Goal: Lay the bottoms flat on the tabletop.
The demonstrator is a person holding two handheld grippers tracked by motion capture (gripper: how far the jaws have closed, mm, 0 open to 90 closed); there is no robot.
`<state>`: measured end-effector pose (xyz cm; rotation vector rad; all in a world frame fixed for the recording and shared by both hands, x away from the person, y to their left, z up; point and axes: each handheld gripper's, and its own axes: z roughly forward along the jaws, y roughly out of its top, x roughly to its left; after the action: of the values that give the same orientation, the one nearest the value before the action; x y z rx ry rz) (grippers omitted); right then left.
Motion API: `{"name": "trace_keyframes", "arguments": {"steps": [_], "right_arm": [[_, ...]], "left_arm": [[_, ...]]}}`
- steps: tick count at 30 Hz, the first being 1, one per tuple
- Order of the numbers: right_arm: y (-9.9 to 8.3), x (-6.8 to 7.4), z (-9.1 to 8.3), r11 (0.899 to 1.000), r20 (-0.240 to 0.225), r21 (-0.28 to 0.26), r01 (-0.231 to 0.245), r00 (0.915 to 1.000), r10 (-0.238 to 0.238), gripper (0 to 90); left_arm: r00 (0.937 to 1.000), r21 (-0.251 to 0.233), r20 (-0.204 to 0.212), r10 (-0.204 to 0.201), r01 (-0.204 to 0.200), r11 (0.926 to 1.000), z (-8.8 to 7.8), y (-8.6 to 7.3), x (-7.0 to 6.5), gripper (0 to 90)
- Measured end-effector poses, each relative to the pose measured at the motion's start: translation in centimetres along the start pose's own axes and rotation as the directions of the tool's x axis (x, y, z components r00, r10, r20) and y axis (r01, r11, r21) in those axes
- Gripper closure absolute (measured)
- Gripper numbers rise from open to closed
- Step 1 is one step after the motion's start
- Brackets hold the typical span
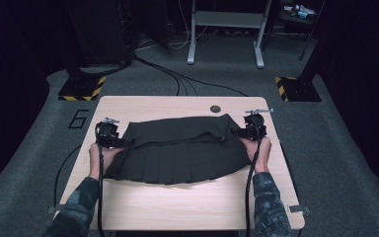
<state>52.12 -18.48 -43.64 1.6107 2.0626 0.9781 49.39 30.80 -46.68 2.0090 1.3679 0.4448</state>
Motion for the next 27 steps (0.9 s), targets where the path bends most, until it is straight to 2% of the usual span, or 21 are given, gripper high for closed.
{"name": "trace_keyframes", "arguments": {"steps": [1,3,4,5,7,9,10,12,15,17,19,23,24,25,27], "right_arm": [[-0.7,0.0,0.6,0.999,0.007,0.037,0.013,0.9999,-0.013,23.0],[-2.0,-0.1,1.8,0.993,0.003,0.106,0.043,0.999,-0.044,19.4],[-2.5,-0.1,2.3,0.991,0.009,0.126,0.049,0.9987,-0.05,16.9],[-3.1,-0.2,2.9,0.987,0.02,0.145,0.063,0.9976,-0.067,14.5],[-4.0,-0.4,3.7,0.982,0.023,0.174,0.066,0.9972,-0.071,11.8],[-4.7,-0.4,4.3,0.976,0.029,0.201,0.077,0.996,-0.085,7.5],[-5.0,-0.5,4.6,0.971,0.029,0.222,0.084,0.9952,-0.093,4.9],[-5.6,-0.3,4.8,0.969,0.051,0.217,0.117,0.99,-0.131,3.2],[-6.1,-0.3,4.6,0.973,0.049,0.203,0.111,0.9911,-0.124,2.7],[-6.4,-0.3,4.3,0.974,0.048,0.195,0.117,0.9905,-0.129,2.7],[-6.8,-0.3,4.0,0.976,0.05,0.186,0.114,0.9908,-0.126,2.9],[-7.6,-0.1,3.3,0.978,0.05,0.176,0.11,0.9915,-0.12,3.3],[-7.8,-0.1,3.2,0.979,0.047,0.171,0.114,0.9911,-0.124,3.4],[-8.1,0.0,3.0,0.979,0.048,0.169,0.111,0.9915,-0.121,3.6],[-8.6,0.1,2.6,0.98,0.046,0.162,0.114,0.9913,-0.123,3.7]], "left_arm": [[1.0,0.008,-0.006,0.003,-0.003,1.0,0.4,-0.3,-0.1,17.3],[0.9999,0.042,0.014,-0.001,0.0,0.9991,1.3,-1.1,-0.2,15.7],[0.9995,0.065,0.028,-0.011,0.009,0.9978,1.7,-1.5,-0.2,14.6],[0.9991,0.065,0.036,-0.021,0.019,0.9977,2.0,-1.8,-0.2,14.2],[0.9999,0.091,0.016,-0.001,-0.001,0.9959,2.5,-2.5,-0.3,13.7],[0.9994,0.116,0.033,-0.012,0.009,0.9932,3.0,-3.2,-0.4,11.2],[0.9998,0.102,0.022,-0.001,-0.001,0.9948,2.9,-3.5,-0.4,10.3],[0.9998,0.096,0.019,-0.004,0.003,0.9954,2.8,-3.7,-0.4,10.1],[0.9999,0.093,0.015,0.007,-0.008,0.9957,2.6,-4.0,-0.5,10.3],[0.9993,0.081,-0.004,0.037,-0.037,0.9961,2.6,-4.3,-0.7,10.6],[0.9995,0.065,-0.014,0.029,-0.028,0.9975,2.4,-4.7,-0.8,10.5],[0.9994,0.048,-0.008,0.034,-0.033,0.9983,2.0,-5.3,-1.0,10.6],[0.9997,0.036,-0.006,0.024,-0.024,0.9991,2.0,-5.5,-1.1,10.6],[0.9994,0.046,0.0,0.036,-0.036,0.9983,1.8,-5.6,-1.0,10.6],[0.9993,0.03,-0.002,0.038,-0.038,0.9988,1.6,-6.1,-1.2,10.7]]}}
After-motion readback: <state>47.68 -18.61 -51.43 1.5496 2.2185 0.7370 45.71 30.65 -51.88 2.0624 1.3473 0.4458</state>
